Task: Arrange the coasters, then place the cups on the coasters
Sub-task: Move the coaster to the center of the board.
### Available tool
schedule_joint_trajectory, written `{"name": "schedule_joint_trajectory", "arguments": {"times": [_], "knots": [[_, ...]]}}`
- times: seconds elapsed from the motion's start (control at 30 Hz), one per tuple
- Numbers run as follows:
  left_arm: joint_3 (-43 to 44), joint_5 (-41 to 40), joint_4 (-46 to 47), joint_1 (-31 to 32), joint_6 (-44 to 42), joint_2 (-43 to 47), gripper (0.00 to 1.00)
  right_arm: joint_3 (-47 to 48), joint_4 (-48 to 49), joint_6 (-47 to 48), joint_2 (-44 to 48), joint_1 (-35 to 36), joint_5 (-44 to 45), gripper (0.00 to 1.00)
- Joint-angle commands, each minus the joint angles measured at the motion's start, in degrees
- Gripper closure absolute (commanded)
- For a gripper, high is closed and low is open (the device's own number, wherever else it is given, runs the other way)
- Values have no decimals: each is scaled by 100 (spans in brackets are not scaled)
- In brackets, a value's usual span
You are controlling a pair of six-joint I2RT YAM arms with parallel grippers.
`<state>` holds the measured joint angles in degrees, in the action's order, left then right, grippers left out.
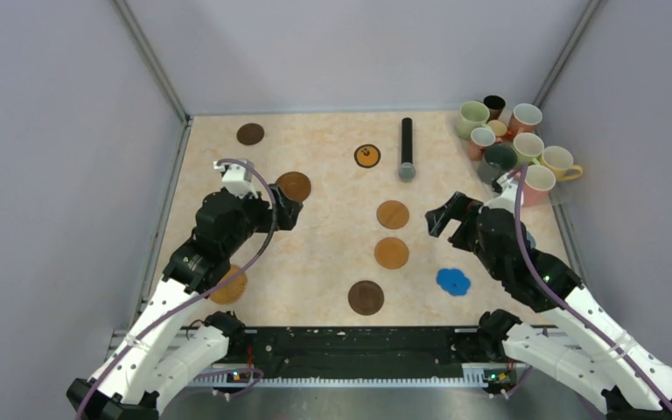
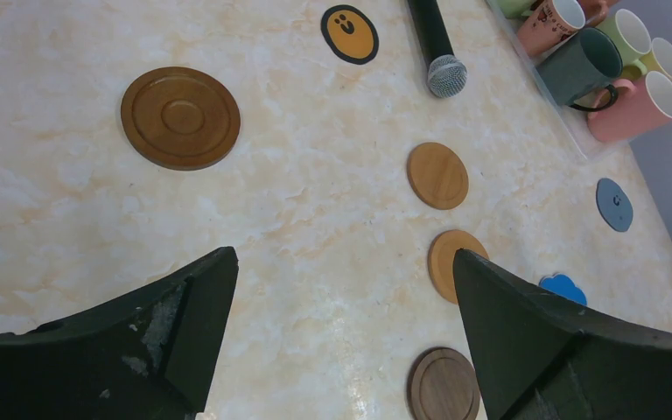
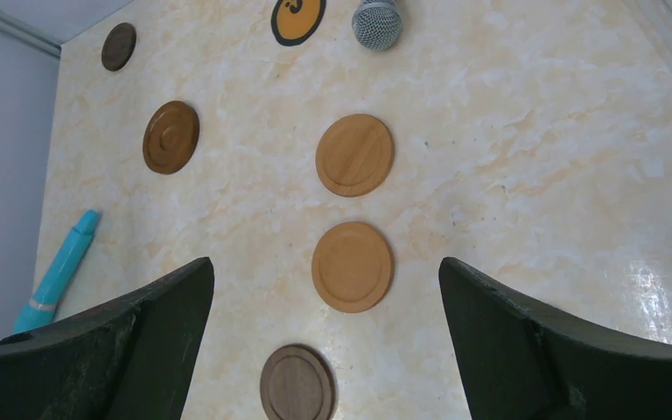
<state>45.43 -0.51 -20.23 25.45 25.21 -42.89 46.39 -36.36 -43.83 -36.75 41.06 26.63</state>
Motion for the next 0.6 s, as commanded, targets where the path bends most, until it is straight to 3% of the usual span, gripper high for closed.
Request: {"name": "schedule_joint_trajectory", "arguments": {"times": [0.0,0.57], "knots": [[146,21,198,17,27,72,1,46,-3,-94,63,-41,204,1],[120,202,212,17,45,75,2,-26,-58,-123,193,-38,158,2]]}}
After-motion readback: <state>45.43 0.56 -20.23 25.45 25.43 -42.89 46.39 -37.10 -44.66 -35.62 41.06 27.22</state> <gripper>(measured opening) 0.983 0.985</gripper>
